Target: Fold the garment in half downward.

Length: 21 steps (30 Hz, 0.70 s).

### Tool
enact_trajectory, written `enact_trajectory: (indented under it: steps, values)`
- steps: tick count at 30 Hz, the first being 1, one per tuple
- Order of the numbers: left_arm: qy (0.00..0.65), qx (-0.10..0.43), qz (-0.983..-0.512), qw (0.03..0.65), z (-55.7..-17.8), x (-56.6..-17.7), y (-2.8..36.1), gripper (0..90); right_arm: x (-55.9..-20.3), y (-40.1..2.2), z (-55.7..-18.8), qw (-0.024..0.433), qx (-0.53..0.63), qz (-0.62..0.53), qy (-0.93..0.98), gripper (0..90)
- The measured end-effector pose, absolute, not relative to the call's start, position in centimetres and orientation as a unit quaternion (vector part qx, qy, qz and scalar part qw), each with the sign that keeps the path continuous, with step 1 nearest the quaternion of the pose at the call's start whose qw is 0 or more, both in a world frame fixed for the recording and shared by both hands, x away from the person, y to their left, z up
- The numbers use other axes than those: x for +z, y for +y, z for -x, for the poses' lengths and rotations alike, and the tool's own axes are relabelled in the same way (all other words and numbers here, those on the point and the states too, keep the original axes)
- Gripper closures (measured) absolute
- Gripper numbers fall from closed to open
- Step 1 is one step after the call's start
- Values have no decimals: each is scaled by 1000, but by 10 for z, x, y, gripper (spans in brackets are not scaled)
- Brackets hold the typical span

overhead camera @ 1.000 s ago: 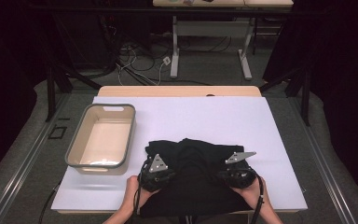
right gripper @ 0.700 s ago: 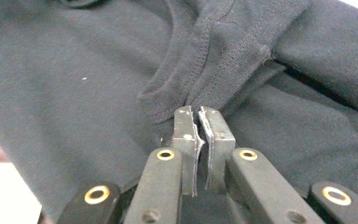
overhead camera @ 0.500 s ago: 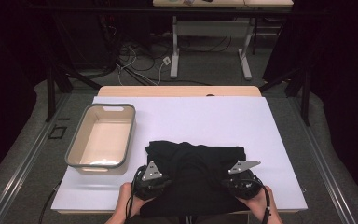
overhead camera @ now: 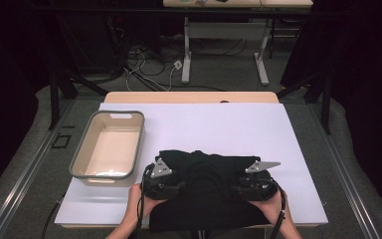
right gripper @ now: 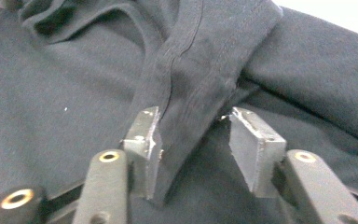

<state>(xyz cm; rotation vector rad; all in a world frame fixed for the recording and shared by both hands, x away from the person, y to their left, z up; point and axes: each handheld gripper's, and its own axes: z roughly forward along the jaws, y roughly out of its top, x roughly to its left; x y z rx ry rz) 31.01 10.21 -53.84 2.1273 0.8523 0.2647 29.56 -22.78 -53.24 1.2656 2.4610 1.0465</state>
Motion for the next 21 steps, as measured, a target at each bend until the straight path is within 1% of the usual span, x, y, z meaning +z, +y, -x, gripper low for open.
enact_trajectory:
  steps: [1,2,3,4,5,7,8,9,10,13,20,21]
  values:
    - [342,105,-842,404,-313,-541,101,509,-533,-227,-298,93,351,-430,827,595]
    - [346,103,-841,403,-315,-543,100,536,-535,-226,-301,90,352,-428,827,609]
    - [352,99,-838,405,-317,-546,99,575,-536,-224,-302,79,343,-434,830,644]
    - [356,90,-835,410,-319,-549,99,609,-538,-222,-303,82,346,-437,826,678]
    - [361,83,-834,409,-320,-552,99,655,-540,-220,-304,84,344,-437,827,722]
    - [364,85,-829,416,-320,-554,98,773,-543,-218,-305,89,341,-434,829,802]
    - [363,80,-828,420,-319,-556,98,820,-543,-218,-303,90,339,-434,830,826]
    - [354,81,-830,423,-317,-555,99,844,-543,-217,-302,94,349,-432,826,842]
    - [351,83,-831,424,-315,-553,99,851,-540,-219,-301,92,336,-429,833,847]
    - [336,84,-832,434,-307,-547,101,869,-534,-219,-293,102,349,-424,830,855]
    - [307,85,-841,438,-280,-540,110,872,-524,-223,-268,109,351,-404,838,856]
    - [306,86,-840,439,-277,-540,111,872,-524,-224,-264,116,354,-403,836,856]
